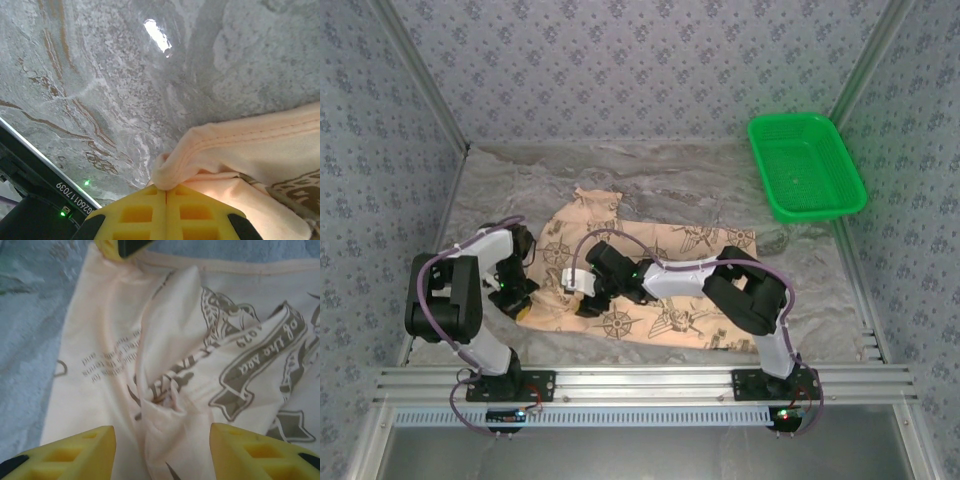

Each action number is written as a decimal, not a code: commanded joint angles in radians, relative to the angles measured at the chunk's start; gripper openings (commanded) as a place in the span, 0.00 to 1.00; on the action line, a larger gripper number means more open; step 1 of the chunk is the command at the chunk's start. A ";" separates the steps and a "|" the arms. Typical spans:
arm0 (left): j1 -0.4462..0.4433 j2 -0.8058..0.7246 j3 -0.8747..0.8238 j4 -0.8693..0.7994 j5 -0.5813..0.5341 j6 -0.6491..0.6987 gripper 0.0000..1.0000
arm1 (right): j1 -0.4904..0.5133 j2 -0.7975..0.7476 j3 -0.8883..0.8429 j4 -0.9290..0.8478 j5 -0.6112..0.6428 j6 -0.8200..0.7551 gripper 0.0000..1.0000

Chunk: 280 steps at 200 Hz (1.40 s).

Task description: Fold the inside-out t-shirt

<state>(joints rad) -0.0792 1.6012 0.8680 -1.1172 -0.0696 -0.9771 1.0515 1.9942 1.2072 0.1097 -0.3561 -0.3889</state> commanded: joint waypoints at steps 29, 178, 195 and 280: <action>0.021 0.013 -0.041 0.022 0.021 0.013 0.00 | 0.005 0.054 0.058 -0.008 -0.021 0.048 0.36; 0.094 0.004 -0.080 0.062 0.004 0.052 0.00 | -0.188 -0.070 -0.149 0.120 0.226 0.384 0.00; 0.093 -0.015 -0.082 0.072 0.011 0.059 0.00 | -0.197 -0.077 -0.167 0.123 0.308 0.488 0.19; 0.094 -0.061 -0.079 0.061 0.008 0.061 0.00 | -0.088 -0.112 0.027 -0.027 0.325 0.084 0.37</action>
<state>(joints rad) 0.0067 1.5585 0.7933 -1.0492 -0.0597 -0.9245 0.9375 1.8786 1.1179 0.1692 0.0044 -0.1093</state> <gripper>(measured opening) 0.046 0.361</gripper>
